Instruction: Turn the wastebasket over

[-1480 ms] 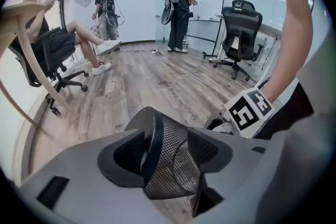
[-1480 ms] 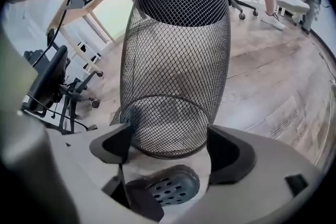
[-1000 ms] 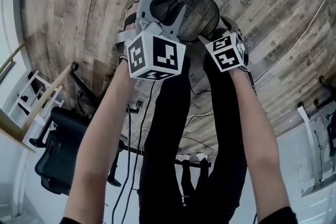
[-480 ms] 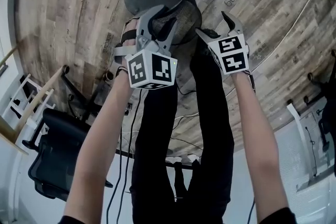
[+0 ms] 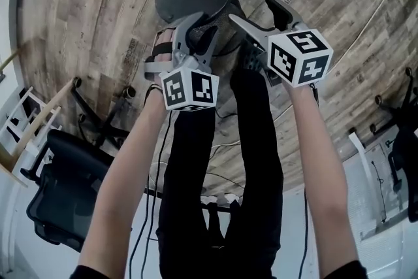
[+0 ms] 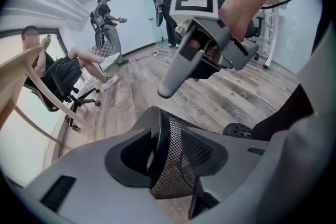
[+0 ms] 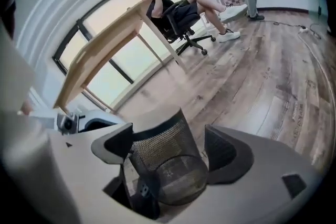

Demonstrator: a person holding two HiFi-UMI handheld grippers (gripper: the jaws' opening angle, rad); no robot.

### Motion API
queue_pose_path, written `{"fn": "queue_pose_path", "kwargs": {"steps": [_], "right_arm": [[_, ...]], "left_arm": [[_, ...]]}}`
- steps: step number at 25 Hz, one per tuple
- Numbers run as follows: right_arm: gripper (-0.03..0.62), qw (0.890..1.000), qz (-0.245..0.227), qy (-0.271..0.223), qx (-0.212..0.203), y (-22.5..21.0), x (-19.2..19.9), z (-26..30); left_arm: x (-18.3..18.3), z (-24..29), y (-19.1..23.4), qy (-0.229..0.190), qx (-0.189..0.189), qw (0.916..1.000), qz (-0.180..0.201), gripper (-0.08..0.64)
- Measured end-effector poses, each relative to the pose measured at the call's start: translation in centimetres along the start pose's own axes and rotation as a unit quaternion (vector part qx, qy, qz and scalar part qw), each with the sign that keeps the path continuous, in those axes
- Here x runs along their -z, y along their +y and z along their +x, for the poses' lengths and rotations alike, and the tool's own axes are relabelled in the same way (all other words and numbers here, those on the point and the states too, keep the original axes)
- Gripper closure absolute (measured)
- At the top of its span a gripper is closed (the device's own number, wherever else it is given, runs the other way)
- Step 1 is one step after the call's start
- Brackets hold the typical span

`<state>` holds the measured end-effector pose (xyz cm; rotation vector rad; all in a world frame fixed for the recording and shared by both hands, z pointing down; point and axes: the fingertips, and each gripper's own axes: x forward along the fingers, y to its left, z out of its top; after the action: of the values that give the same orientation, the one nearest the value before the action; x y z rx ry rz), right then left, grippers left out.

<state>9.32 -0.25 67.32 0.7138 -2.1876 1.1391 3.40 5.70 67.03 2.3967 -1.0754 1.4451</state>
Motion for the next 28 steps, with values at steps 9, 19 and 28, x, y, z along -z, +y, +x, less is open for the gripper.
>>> {"fn": "queue_pose_path", "kwargs": {"steps": [9, 19, 28], "right_arm": [[0.147, 0.992, 0.115, 0.023, -0.043, 1.7, 0.6, 2.8], [0.163, 0.986, 0.136, 0.09, -0.027, 1.5, 6.6, 3.2], [0.256, 0.98, 0.189, 0.062, -0.01, 0.4, 5.1, 3.4]], "left_arm": [[0.0, -1.1, -3.0, -0.009, 0.005, 0.9998, 0.019, 0.388], [-0.1, -1.7, -6.6, -0.026, 0.014, 0.9967, 0.076, 0.396], [-0.2, -1.5, -5.9, -0.037, 0.026, 0.9977, 0.051, 0.382]]}}
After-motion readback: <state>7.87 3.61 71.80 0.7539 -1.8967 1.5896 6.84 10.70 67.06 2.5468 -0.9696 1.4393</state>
